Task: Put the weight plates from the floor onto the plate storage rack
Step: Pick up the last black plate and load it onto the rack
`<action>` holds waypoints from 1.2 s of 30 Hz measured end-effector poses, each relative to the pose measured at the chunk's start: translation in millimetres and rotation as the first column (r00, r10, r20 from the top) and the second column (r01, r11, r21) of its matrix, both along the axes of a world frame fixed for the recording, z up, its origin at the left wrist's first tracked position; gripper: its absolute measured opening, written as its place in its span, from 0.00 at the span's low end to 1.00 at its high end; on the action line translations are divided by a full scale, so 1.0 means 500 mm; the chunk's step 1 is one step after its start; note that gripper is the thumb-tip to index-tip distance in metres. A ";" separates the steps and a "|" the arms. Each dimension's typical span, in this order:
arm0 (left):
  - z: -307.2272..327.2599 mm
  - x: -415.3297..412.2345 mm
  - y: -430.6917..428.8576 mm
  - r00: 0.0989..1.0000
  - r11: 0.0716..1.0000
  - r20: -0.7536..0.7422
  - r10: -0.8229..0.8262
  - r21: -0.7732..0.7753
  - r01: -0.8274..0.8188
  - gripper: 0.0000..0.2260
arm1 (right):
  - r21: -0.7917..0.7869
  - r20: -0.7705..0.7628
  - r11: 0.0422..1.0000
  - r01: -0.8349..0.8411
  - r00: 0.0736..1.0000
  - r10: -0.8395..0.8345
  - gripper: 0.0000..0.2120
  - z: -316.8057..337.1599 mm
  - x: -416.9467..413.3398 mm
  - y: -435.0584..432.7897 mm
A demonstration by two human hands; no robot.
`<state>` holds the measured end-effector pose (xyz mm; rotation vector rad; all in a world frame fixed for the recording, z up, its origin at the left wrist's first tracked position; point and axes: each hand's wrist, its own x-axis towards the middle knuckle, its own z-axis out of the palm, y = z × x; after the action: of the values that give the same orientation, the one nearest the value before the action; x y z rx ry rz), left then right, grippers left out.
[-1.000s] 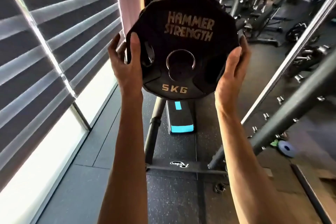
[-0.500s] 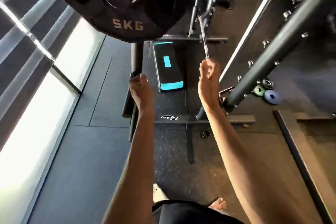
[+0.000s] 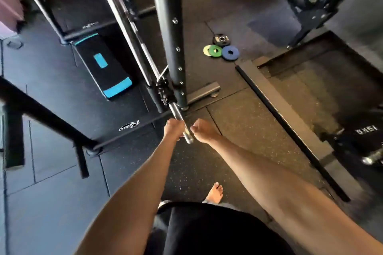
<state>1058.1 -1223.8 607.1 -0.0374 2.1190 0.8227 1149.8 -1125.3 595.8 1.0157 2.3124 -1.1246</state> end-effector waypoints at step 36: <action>-0.154 -0.379 1.166 0.700 0.663 0.076 -0.710 -0.262 0.701 0.14 | -0.044 0.295 0.989 -0.139 0.944 0.145 0.19 -0.211 -0.273 1.273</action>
<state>868.5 -640.5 530.3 0.6340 2.0085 0.0510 1013.5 -488.8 490.1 0.9226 2.0900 -0.8728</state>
